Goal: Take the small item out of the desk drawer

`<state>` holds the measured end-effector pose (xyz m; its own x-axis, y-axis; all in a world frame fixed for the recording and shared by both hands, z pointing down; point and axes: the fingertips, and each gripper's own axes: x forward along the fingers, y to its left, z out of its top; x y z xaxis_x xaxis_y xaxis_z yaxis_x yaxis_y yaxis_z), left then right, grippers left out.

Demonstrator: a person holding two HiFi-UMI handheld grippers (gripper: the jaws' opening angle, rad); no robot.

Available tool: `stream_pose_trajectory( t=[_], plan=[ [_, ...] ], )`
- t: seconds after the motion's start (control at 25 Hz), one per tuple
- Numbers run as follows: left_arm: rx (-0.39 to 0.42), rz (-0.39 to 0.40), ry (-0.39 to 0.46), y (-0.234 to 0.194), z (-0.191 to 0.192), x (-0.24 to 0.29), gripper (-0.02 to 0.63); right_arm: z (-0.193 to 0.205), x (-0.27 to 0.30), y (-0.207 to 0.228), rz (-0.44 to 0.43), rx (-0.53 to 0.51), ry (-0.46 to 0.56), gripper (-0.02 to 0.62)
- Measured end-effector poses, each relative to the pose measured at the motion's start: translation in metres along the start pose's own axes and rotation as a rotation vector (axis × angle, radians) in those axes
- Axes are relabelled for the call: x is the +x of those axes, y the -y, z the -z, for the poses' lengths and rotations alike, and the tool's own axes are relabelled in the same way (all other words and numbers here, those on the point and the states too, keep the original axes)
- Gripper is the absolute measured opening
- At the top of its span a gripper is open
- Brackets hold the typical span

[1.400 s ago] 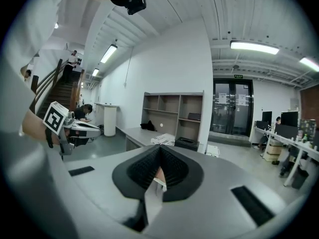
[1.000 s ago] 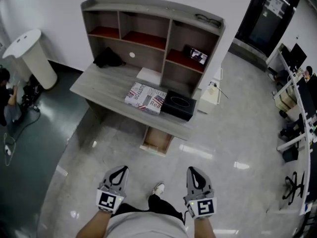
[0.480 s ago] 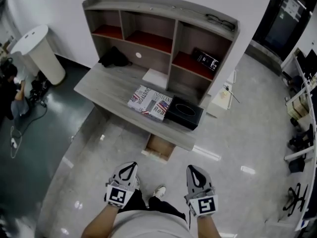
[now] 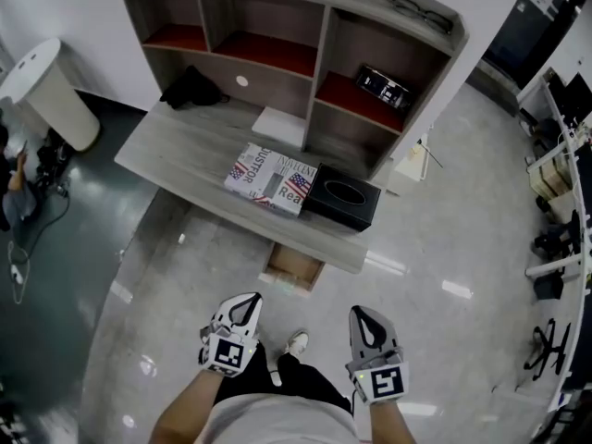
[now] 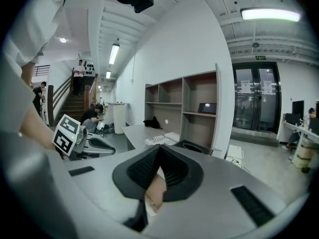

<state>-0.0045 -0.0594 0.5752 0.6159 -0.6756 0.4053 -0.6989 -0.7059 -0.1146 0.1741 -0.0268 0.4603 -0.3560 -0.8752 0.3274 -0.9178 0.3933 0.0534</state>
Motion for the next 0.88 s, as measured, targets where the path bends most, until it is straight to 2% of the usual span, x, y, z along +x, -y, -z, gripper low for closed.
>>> stream_pose_trajectory(
  t=[0.12,0.28,0.4,0.52,0.6,0.72,0.88],
  plan=[
    [-0.024,0.039,-0.046,-0.001,0.026,0.018,0.020,0.011,0.015,-0.006,-0.006,0.007,-0.025,0.020],
    [-0.132,0.063,-0.122,0.002,0.072,0.043,0.028,0.028,0.033,-0.014,-0.017,0.010,-0.049,0.020],
    [-0.216,0.061,-0.198,0.007,0.115,0.059,0.098,0.043,0.043,-0.021,-0.026,0.007,-0.081,0.020],
    [-0.294,0.054,-0.262,0.014,0.153,0.072,0.115,0.058,0.048,-0.027,-0.031,0.017,-0.112,0.020],
    [-0.413,0.054,-0.292,0.019,0.177,0.084,0.118,0.067,0.052,-0.029,-0.033,0.024,-0.125,0.020],
    [-0.657,0.074,-0.340,0.031,0.216,0.104,0.138,0.078,0.057,-0.029,-0.033,0.031,-0.140,0.020],
    [-0.846,0.088,-0.379,0.046,0.248,0.129,0.166,0.096,0.063,-0.027,-0.034,0.035,-0.167,0.020]
  ],
)
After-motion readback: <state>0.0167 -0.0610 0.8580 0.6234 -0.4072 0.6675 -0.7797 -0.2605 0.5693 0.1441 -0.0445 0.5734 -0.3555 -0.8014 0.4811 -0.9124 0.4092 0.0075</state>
